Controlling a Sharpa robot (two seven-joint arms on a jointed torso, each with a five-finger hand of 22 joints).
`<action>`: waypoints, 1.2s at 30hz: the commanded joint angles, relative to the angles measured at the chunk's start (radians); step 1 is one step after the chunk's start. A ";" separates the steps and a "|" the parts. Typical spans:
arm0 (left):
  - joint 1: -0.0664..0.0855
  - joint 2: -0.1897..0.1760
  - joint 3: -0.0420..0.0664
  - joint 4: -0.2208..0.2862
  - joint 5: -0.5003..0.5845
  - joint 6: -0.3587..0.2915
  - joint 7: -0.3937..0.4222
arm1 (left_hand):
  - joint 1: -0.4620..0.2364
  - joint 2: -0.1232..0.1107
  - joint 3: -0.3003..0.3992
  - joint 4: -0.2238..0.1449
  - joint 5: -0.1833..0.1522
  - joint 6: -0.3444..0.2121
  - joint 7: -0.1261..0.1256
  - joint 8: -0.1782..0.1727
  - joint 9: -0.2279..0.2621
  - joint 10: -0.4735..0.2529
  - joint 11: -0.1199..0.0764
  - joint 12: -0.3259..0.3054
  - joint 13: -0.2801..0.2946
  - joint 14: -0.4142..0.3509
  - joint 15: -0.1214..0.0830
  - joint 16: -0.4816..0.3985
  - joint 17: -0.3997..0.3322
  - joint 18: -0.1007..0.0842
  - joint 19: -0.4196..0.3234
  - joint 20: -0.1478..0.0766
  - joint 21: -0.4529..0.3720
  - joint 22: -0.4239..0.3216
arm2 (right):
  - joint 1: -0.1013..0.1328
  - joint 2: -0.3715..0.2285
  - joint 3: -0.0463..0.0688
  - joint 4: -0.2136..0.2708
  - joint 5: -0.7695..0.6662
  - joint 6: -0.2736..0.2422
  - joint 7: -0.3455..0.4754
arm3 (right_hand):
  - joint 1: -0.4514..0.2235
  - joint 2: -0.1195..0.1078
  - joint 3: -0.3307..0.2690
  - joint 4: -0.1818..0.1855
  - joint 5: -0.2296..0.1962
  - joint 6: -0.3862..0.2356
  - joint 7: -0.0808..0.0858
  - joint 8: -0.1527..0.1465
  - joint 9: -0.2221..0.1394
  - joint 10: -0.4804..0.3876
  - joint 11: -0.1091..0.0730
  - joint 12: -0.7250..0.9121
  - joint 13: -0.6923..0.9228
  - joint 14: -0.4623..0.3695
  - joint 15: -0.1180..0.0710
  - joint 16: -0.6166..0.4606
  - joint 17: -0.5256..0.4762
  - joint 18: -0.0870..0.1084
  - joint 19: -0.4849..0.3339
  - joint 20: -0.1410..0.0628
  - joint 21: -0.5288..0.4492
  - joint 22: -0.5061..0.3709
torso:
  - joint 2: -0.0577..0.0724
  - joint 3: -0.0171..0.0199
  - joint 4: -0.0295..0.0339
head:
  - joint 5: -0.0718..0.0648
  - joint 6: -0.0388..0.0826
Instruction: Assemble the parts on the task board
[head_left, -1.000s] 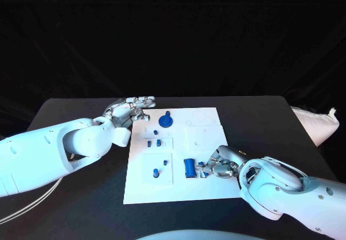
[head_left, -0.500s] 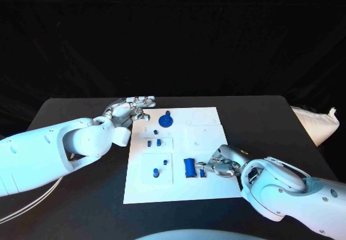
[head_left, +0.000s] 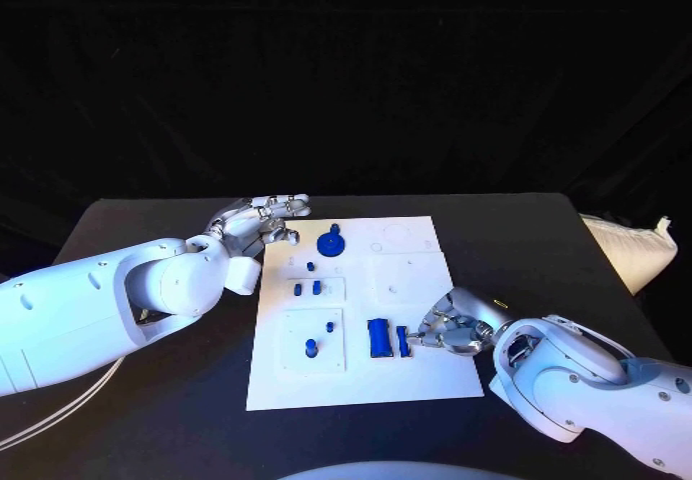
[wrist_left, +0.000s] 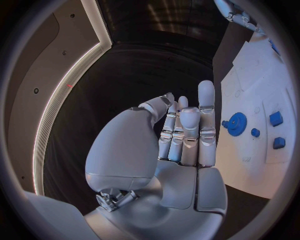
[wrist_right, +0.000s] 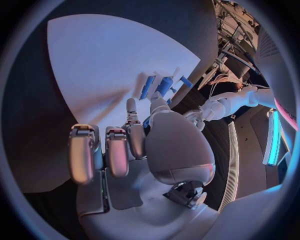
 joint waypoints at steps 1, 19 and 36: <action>-0.001 0.006 0.000 -0.008 -0.004 0.020 0.018 | -0.005 0.005 -0.002 -0.006 -0.004 -0.009 -0.001 0.007 0.000 -0.007 0.002 0.006 0.001 -0.013 0.000 -0.009 -0.014 0.003 0.000 0.006 -0.007 -0.002 | 0.018 -0.006 0.002 -0.034 0.286 -0.111 0.279 | 0.032 0.010 -0.004 -0.008 0.009 -0.022 0.011 -0.018 -0.011 0.015 0.013 -0.055 0.105 0.091 0.012 -0.012 0.199 -0.002 0.047 0.017 -0.015 0.140 | -0.005 -0.0019 0.0005 | -0.005 0.012; -0.027 0.146 0.000 -0.229 0.027 -0.047 0.120 | -0.037 0.007 -0.022 0.001 -0.004 -0.030 0.014 -0.013 -0.003 -0.034 0.040 -0.066 -0.033 -0.281 0.084 -0.716 -0.471 -0.003 -0.343 0.092 -0.373 -0.248 | 0.151 0.166 0.017 -0.512 1.207 0.061 0.845 | 0.297 0.060 0.056 -0.087 -0.027 -0.119 0.085 -0.050 -0.135 -0.345 0.123 -1.216 -0.897 -0.362 0.143 -1.261 -0.898 0.140 -0.465 0.144 -1.152 -0.813 | -0.098 -0.0216 -0.0067 | -0.027 0.110; -0.030 0.241 0.000 -0.385 0.025 -0.078 0.121 | -0.453 0.051 -0.178 0.028 -0.038 -0.351 -0.043 -0.108 -0.069 -0.366 0.009 -0.267 -0.094 -0.580 0.076 -1.020 -0.677 -0.054 -0.646 0.064 -0.560 -0.537 | 0.155 0.325 0.033 -0.757 1.227 0.098 0.871 | -0.198 0.014 0.080 -0.180 -0.058 -0.436 0.041 -0.114 -0.328 -0.693 0.094 -1.275 -1.315 -0.616 0.080 -1.545 -1.206 0.087 -0.673 0.105 -1.392 -1.134 | -0.130 -0.0119 -0.0091 | -0.017 0.167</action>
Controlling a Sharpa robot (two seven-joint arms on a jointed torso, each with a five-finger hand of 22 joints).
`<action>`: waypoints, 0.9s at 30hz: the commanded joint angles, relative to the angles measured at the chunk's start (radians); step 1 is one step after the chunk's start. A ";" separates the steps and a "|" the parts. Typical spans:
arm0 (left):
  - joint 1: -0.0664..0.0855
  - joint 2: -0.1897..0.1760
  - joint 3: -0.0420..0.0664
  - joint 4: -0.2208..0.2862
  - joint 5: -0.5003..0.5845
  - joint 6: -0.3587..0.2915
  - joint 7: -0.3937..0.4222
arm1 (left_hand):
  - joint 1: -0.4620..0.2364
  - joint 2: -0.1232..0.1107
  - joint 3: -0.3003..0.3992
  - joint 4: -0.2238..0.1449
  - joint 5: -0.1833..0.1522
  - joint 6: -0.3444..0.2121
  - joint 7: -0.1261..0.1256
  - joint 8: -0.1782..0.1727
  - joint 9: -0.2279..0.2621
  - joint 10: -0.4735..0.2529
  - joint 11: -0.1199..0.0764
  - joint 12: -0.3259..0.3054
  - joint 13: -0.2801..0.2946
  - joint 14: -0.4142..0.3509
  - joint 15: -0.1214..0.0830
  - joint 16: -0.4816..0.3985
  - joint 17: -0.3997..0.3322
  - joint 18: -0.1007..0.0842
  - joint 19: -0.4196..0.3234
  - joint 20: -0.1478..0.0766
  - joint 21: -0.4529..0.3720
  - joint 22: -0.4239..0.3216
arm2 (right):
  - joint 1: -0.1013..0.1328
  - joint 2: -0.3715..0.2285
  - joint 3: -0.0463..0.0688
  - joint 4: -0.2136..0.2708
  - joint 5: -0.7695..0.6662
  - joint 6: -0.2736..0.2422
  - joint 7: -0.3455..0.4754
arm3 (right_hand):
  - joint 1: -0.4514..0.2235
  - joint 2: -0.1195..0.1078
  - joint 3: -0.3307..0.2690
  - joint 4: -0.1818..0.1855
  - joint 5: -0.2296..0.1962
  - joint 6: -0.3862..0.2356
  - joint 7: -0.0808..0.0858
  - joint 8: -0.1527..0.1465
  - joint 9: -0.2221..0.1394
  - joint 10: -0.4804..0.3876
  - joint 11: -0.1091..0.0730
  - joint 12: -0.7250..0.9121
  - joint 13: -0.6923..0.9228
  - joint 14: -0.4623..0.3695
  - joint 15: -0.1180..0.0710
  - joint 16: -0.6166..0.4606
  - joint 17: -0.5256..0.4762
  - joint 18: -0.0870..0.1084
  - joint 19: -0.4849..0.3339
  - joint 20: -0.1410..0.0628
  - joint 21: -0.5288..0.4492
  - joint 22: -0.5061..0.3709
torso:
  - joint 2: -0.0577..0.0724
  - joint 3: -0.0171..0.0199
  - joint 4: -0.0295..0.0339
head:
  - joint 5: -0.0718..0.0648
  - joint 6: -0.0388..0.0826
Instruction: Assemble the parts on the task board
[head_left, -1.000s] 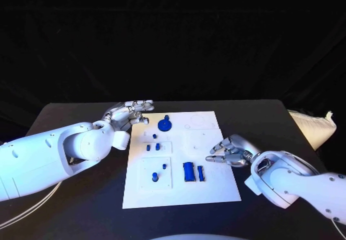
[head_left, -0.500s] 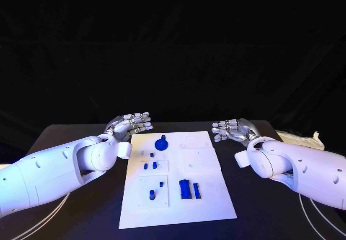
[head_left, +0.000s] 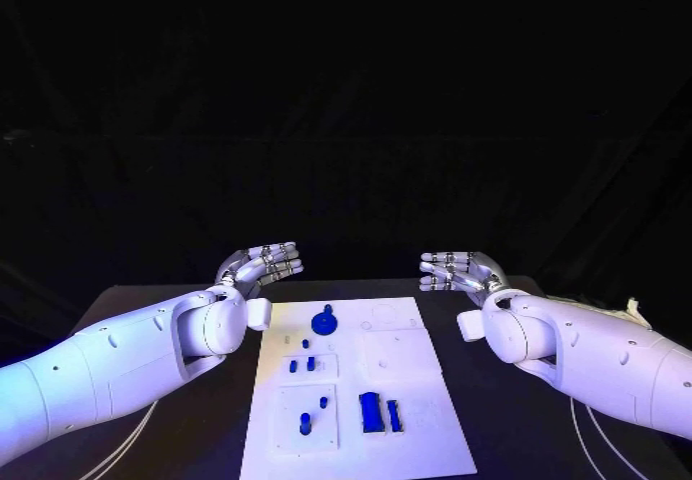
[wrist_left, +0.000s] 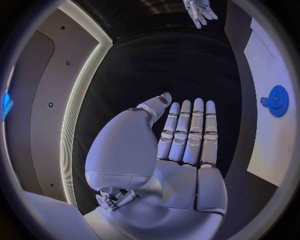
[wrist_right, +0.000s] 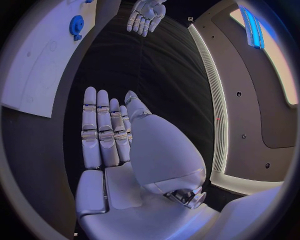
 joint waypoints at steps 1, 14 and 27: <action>-0.003 -0.003 0.001 0.013 -0.006 -0.010 0.001 | -0.409 0.099 -0.134 0.023 -0.038 -0.326 -0.060 -0.056 -0.056 -0.339 -0.048 -0.072 -0.052 -0.315 -0.040 -0.062 -0.078 -0.054 -0.259 -0.077 -0.040 -0.113 | -0.001 -0.005 -0.001 0.014 0.003 -0.015 0.002 | -0.474 -0.028 0.000 -0.047 -0.044 -0.311 -0.053 -0.053 -0.077 -0.353 -0.038 -0.053 -0.052 -0.387 -0.060 -0.067 -0.046 -0.053 -0.361 -0.053 -0.104 -0.079 | -0.002 0.0029 0.0061 | 0.001 -0.002; -0.065 -0.063 0.025 0.225 -0.125 -0.281 0.053 | -0.753 0.099 -0.246 0.023 -0.118 -0.600 -0.110 -0.056 -0.056 -0.623 -0.147 -0.072 -0.052 -0.580 -0.124 -0.115 -0.078 -0.092 -0.478 -0.142 -0.122 -0.209 | -0.015 -0.053 -0.027 0.275 0.105 -0.278 0.106 | -0.873 -0.028 0.000 -0.047 -0.133 -0.572 -0.162 -0.053 -0.077 -0.649 -0.119 -0.053 -0.052 -0.713 -0.060 -0.067 -0.141 -0.092 -0.665 -0.163 -0.104 -0.145 | -0.028 0.0307 0.0469 | 0.008 0.004; -0.112 -0.108 0.043 0.383 -0.215 -0.485 0.092 | -0.963 0.099 -0.314 0.023 -0.118 -0.767 -0.184 -0.056 -0.056 -0.797 -0.147 -0.072 -0.052 -0.742 -0.124 -0.192 -0.078 -0.179 -0.608 -0.237 -0.122 -0.267 | -0.023 -0.079 -0.041 0.418 0.161 -0.422 0.163 | -1.115 -0.028 0.000 -0.047 -0.133 -0.731 -0.162 -0.053 -0.077 -0.830 -0.119 -0.053 -0.052 -0.911 -0.060 -0.067 -0.141 -0.178 -0.850 -0.163 -0.104 -0.242 | -0.028 0.0307 0.0469 | 0.008 0.004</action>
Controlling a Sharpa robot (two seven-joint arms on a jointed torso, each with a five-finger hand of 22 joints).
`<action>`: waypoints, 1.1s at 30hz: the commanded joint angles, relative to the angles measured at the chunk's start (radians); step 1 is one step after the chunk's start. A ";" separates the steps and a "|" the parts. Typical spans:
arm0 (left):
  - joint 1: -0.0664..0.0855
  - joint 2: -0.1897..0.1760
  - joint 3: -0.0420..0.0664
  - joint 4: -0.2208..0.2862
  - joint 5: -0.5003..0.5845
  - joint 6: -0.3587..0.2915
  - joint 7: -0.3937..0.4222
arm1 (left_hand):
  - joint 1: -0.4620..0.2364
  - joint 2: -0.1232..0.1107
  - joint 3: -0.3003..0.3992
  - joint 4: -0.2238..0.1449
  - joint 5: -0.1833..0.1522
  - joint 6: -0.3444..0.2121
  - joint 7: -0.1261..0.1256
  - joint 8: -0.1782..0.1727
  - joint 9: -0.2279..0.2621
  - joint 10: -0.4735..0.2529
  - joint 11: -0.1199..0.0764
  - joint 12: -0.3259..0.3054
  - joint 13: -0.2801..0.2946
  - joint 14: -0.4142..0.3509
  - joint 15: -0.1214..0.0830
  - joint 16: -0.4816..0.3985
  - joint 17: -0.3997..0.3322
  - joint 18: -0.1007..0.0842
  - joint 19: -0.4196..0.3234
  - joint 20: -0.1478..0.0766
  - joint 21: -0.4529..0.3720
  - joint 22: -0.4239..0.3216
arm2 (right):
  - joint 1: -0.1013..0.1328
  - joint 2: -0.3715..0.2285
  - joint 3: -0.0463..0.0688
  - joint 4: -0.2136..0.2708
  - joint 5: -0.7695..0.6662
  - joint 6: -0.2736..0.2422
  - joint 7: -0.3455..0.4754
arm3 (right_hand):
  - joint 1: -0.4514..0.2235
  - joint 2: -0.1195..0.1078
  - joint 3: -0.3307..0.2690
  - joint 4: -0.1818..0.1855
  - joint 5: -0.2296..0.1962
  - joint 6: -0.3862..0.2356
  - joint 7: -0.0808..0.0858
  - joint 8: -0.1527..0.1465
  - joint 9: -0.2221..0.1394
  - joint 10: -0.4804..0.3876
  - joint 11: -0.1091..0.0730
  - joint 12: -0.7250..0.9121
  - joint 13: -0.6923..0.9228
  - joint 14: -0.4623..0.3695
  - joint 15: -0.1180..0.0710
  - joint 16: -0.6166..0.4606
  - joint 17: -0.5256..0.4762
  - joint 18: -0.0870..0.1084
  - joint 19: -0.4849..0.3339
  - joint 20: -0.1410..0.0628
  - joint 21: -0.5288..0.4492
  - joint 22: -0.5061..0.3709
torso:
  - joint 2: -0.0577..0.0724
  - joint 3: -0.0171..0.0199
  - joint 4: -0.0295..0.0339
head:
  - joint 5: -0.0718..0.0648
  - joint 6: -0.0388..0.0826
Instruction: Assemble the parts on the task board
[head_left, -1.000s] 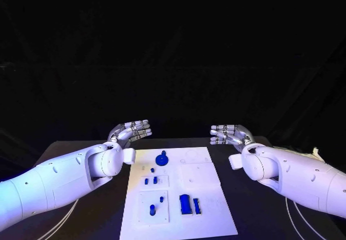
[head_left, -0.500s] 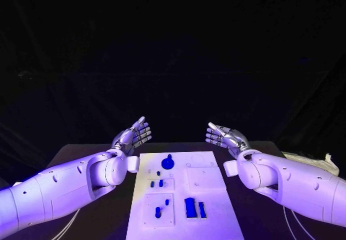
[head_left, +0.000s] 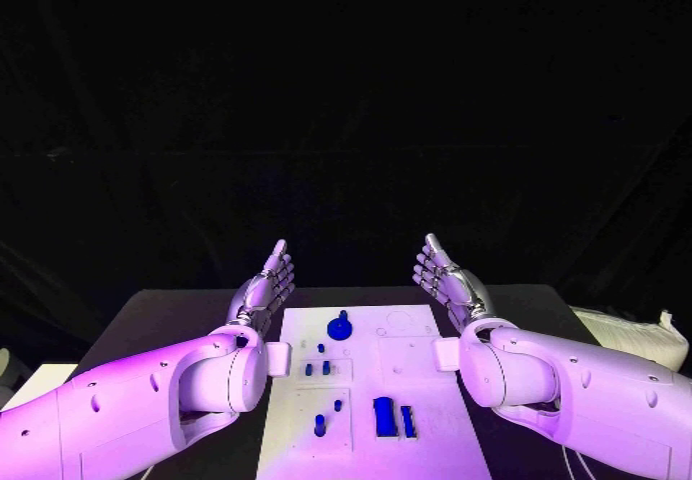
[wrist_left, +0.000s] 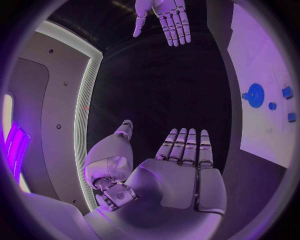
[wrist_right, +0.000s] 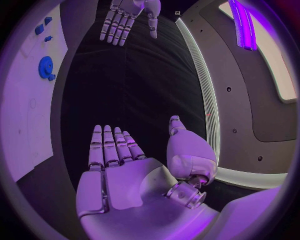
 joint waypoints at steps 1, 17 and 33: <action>-0.001 -0.001 0.002 0.011 -0.057 -0.091 0.040 | -0.137 0.001 -0.045 0.000 -0.006 -0.109 -0.018 -0.007 -0.001 -0.113 -0.007 -0.006 -0.002 -0.105 -0.004 -0.022 -0.002 -0.054 -0.090 -0.045 -0.006 -0.038 | -0.001 -0.001 0.000 0.003 0.030 -0.062 0.047 | -0.158 -0.001 0.001 -0.005 -0.008 -0.104 -0.011 -0.007 -0.002 -0.118 -0.003 -0.007 -0.001 -0.129 -0.001 -0.006 -0.006 -0.053 -0.120 -0.011 -0.008 -0.053 | 0.000 0.0002 0.0004 | 0.000 0.000; -0.001 -0.001 0.002 0.011 -0.057 -0.091 0.040 | -0.273 0.001 -0.137 0.000 -0.006 -0.218 -0.018 -0.007 -0.001 -0.227 -0.007 -0.006 -0.002 -0.211 -0.004 -0.022 -0.002 -0.054 -0.177 -0.045 -0.006 -0.116 | -0.001 -0.001 0.000 0.003 0.030 -0.062 0.047 | -0.316 -0.001 0.001 -0.005 -0.008 -0.207 -0.011 -0.007 -0.002 -0.235 -0.003 -0.007 -0.001 -0.259 -0.001 -0.006 -0.006 -0.053 -0.240 -0.011 -0.008 -0.053 | 0.000 0.0002 0.0004 | 0.000 0.000; -0.001 -0.001 0.002 0.011 -0.057 -0.091 0.040 | -0.419 0.001 -0.137 0.000 -0.006 -0.333 -0.018 -0.007 -0.001 -0.347 -0.007 -0.006 -0.002 -0.323 -0.004 -0.022 -0.002 -0.054 -0.270 -0.045 -0.006 -0.116 | -0.001 -0.001 0.000 0.003 0.030 -0.062 0.047 | -0.484 -0.001 0.001 -0.005 -0.008 -0.317 -0.011 -0.007 -0.002 -0.360 -0.003 -0.007 -0.001 -0.395 -0.001 -0.006 -0.006 -0.053 -0.368 -0.011 -0.008 -0.053 | 0.000 0.0002 0.0004 | 0.000 0.000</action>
